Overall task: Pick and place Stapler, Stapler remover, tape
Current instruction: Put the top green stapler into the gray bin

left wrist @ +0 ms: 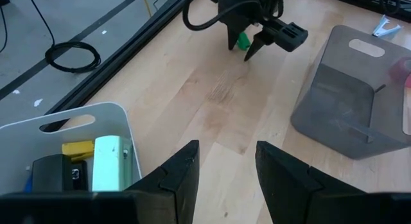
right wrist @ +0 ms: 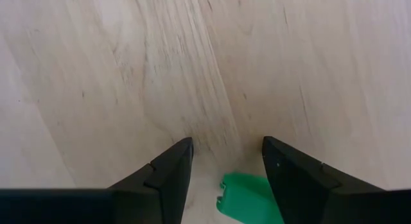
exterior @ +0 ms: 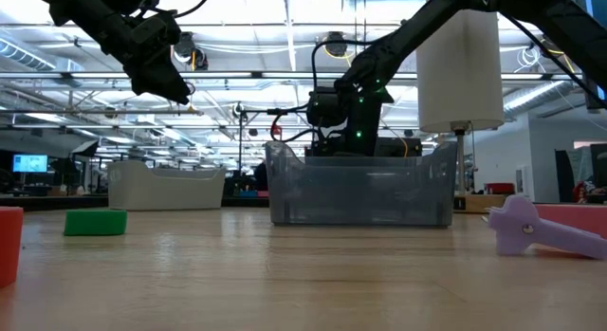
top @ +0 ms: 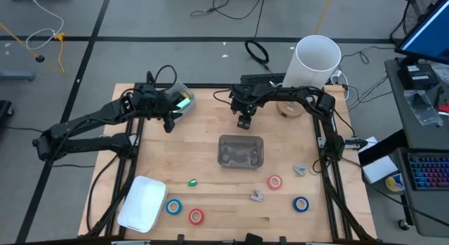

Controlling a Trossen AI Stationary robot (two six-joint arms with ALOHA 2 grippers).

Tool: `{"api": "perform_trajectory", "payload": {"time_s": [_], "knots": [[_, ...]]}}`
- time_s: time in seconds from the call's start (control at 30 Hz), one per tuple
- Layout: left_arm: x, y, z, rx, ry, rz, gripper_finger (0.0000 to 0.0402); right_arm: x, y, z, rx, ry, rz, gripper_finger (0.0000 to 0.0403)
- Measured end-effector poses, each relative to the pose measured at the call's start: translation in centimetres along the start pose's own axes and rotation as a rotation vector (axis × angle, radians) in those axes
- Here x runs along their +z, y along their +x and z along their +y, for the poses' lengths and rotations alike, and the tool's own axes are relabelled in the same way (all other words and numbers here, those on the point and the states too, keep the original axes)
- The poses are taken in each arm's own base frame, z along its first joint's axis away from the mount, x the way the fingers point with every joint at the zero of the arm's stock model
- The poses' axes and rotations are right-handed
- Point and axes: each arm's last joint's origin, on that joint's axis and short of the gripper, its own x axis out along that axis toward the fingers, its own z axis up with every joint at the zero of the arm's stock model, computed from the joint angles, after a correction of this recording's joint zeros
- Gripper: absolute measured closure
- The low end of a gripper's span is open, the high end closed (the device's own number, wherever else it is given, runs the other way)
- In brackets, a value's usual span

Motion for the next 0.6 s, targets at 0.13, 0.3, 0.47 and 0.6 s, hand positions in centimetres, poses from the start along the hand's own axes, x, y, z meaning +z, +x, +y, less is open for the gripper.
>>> {"api": "perform_trajectory", "payload": {"time_s": [0.13, 0.3, 0.47, 0.6], "knots": [[0.0, 0.0, 0.0, 0.000, 0.000, 0.000, 0.0250, 0.0, -0.4, 0.0, -0.004, 0.035, -0.017, 0.0218], [0.0, 0.0, 0.0, 0.000, 0.000, 0.000, 0.0250, 0.0, -1.4, -0.2, -0.060, 0.084, -0.039, 0.0211], [0.0, 0.0, 0.0, 0.000, 0.001, 0.000, 0.0250, 0.2, -2.7, -0.4, -0.122, 0.130, -0.092, 0.0199], [0.0, 0.0, 0.0, 0.000, 0.001, 0.001, 0.0250, 0.4, -3.4, -0.4, -0.124, 0.166, -0.128, 0.0190]]}}
